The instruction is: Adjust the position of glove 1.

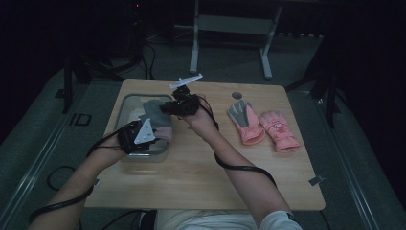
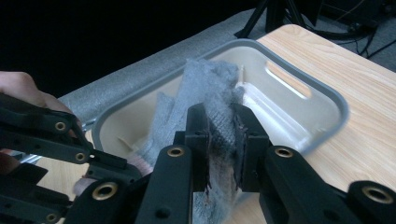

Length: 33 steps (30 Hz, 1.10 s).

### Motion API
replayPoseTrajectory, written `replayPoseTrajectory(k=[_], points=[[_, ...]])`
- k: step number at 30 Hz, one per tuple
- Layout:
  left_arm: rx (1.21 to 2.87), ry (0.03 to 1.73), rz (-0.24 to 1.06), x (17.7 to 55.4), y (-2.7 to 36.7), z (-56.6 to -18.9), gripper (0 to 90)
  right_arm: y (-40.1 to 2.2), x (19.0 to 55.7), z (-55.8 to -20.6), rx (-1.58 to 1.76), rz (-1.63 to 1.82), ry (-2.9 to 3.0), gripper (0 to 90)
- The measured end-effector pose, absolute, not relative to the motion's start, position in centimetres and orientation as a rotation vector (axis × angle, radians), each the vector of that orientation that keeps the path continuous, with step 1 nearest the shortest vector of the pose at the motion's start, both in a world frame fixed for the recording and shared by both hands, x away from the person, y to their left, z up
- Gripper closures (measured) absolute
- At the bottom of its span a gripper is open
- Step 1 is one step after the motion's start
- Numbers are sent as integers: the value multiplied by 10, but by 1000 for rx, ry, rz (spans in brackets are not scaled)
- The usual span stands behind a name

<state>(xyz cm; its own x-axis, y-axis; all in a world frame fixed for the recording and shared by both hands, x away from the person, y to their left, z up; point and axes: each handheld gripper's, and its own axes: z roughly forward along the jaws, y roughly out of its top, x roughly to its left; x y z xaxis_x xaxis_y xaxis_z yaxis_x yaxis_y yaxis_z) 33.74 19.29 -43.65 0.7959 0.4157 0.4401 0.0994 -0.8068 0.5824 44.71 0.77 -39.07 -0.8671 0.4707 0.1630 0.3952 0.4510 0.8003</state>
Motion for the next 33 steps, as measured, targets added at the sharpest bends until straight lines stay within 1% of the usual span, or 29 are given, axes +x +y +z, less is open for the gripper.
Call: replayPoseTrajectory(k=[1, 3, 9, 13, 16, 20, 21, 23, 26, 27, 28, 30, 31, 33], points=[[2441, 383, 769, 338, 197, -438, 692, 17, 449, -394, 772, 1389, 2610, 785], [2449, 372, 740, 342, 205, -442, 692, 23, 452, -397, 784, 1383, 2618, 785], [2478, 328, 692, 357, 220, -450, 691, 32, 466, -410, 854, 1376, 2632, 785], [2519, 298, 653, 369, 223, -459, 690, 37, 475, -423, 902, 1349, 2638, 784], [2556, 287, 651, 375, 224, -464, 690, 40, 482, -435, 940, 1325, 2637, 782], [2627, 278, 603, 389, 224, -479, 690, 47, 490, -452, 970, 1269, 2656, 780], [2627, 278, 603, 389, 224, -479, 690, 47, 490, -452, 970, 1269, 2656, 780], [2666, 260, 555, 396, 221, -485, 689, 50, 495, -463, 991, 1230, 2667, 778], [2692, 236, 543, 400, 218, -487, 689, 51, 498, -469, 1009, 1209, 2670, 768], [2699, 229, 520, 404, 215, -487, 688, 50, 501, -472, 1032, 1196, 2658, 735], [2699, 229, 520, 404, 215, -487, 688, 50, 501, -472, 1032, 1196, 2658, 735], [2730, 212, 491, 409, 213, -489, 688, 47, 503, -473, 1048, 1200, 2634, 683], [2758, 208, 453, 413, 211, -493, 688, 42, 503, -469, 1054, 1243, 2620, 614], [2762, 210, 440, 415, 210, -494, 687, 35, 502, -463, 1049, 1274, 2595, 574]])
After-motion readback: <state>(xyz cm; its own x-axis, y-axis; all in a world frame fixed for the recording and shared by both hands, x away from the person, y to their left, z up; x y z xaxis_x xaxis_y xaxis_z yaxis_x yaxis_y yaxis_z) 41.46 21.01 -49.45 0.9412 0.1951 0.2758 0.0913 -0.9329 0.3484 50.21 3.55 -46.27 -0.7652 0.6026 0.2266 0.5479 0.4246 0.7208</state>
